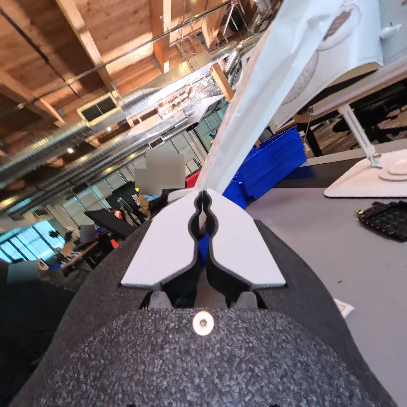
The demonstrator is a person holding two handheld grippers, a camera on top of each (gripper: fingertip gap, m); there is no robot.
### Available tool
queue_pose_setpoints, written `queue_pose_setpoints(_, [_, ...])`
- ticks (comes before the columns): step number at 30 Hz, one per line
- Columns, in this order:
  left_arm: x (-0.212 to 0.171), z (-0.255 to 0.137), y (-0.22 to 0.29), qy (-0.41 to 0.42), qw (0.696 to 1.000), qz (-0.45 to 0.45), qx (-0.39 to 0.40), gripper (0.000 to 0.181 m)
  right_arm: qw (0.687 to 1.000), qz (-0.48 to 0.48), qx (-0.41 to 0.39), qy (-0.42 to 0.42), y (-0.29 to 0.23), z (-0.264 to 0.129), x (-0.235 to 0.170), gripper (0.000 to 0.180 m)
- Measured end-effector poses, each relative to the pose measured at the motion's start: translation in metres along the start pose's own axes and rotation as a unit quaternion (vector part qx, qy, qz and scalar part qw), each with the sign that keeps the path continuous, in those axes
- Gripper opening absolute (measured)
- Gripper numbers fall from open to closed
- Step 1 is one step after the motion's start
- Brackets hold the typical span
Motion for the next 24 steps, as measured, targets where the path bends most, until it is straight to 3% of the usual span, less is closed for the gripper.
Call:
queue_pose_setpoints(2, [0.011,0.006,0.015,-0.003,0.999,0.020,-0.047,0.000,0.999,-0.047,-0.003,-0.014,-0.001,-0.002,0.003,0.000])
queue_pose_setpoints(4, [0.014,0.013,0.028,-0.039,0.989,0.140,-0.036,0.000,0.994,-0.106,-0.022,-0.022,0.005,-0.007,0.014,0.004])
queue_pose_setpoints(9, [0.007,0.005,0.034,-0.163,0.903,0.396,0.024,0.000,0.955,-0.271,-0.114,-0.026,0.031,-0.039,0.072,0.058])
queue_pose_setpoints(11, [-0.001,-0.004,0.030,-0.212,0.872,0.441,0.030,0.000,0.937,-0.322,-0.125,-0.055,0.036,-0.049,0.085,0.072])
queue_pose_setpoints(15, [-0.010,-0.018,0.020,-0.279,0.833,0.476,0.035,0.000,0.926,-0.339,-0.071,-0.151,0.037,-0.056,0.074,0.078])
queue_pose_setpoints(19, [-0.022,-0.021,0.011,-0.327,0.809,0.486,0.045,0.000,0.927,-0.278,0.050,-0.246,0.027,-0.056,0.035,0.070])
queue_pose_setpoints(20, [-0.026,-0.021,0.008,-0.342,0.804,0.485,0.045,0.000,0.925,-0.261,0.080,-0.263,0.023,-0.057,0.026,0.058])
queue_pose_setpoints(22, [-0.031,-0.018,0.001,-0.350,0.794,0.493,0.067,0.000,0.921,-0.255,0.118,-0.272,0.017,-0.057,0.014,0.005])
queue_pose_setpoints(24, [-0.030,-0.017,-0.009,-0.352,0.791,0.490,0.104,0.000,0.915,-0.274,0.119,-0.270,0.018,-0.056,0.009,0.000])
Point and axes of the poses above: each gripper's, where its closed fingertips meet, z out along the fingers, x out of its top, y = z × x across the jaws, the point moved 4 cm from there along -z, back along the fingers, and after that the axes turned 9 degrees about -z, right-handed, at the moved point
